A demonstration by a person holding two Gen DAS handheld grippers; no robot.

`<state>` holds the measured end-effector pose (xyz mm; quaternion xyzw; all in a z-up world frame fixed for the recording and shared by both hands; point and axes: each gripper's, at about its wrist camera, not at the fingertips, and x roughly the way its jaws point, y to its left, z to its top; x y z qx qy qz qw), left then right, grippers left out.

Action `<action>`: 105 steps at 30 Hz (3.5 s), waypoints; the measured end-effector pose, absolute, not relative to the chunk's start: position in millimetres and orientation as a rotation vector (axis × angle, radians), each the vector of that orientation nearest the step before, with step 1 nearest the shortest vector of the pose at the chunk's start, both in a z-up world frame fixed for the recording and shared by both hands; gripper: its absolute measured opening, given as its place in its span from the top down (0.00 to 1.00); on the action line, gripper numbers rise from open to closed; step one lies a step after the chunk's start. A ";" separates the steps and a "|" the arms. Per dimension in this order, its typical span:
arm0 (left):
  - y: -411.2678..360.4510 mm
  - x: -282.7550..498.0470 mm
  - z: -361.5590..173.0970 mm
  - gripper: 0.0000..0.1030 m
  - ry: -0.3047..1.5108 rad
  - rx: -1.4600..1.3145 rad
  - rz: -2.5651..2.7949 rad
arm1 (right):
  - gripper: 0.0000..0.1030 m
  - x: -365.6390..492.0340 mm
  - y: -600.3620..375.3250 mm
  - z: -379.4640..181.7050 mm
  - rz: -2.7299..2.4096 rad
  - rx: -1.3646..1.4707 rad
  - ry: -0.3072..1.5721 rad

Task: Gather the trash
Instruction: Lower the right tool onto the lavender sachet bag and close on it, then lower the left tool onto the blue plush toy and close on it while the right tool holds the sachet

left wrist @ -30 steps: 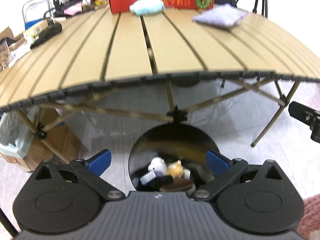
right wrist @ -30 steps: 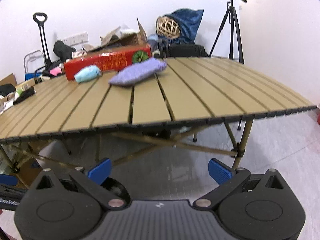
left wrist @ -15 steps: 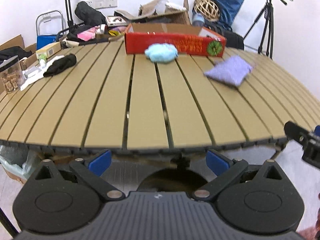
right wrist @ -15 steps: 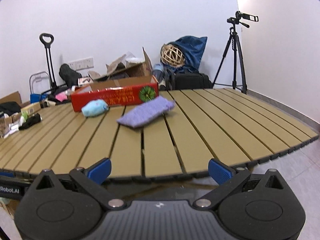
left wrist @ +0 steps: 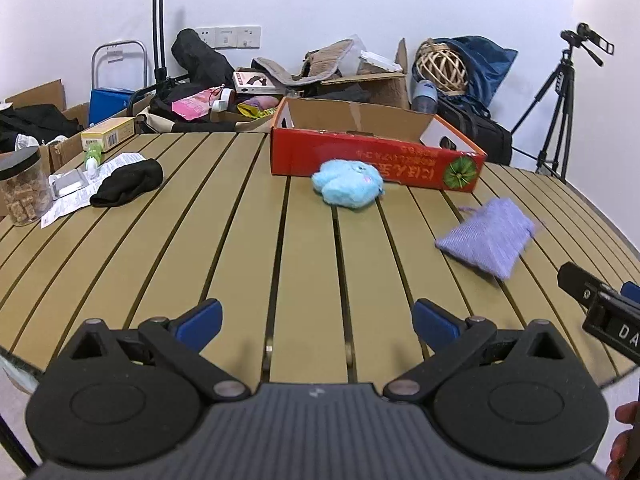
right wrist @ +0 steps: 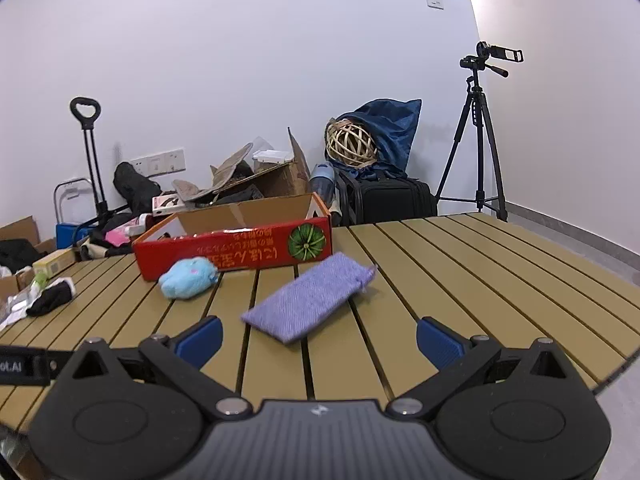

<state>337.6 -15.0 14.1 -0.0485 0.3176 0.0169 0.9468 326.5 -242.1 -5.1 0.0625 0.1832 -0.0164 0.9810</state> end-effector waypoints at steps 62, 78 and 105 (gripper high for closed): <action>-18.6 431.9 3.0 0.00 0.632 -0.100 0.055 | 0.65 487.5 -275.4 -27.3 -0.088 0.315 0.514; -54.8 529.5 9.2 0.00 0.676 -0.056 0.114 | 0.65 472.7 -327.7 -14.4 -0.144 0.426 0.394; -71.2 611.2 -33.9 0.08 0.772 -0.074 0.234 | 0.65 474.2 -353.9 -18.5 -0.208 0.450 0.331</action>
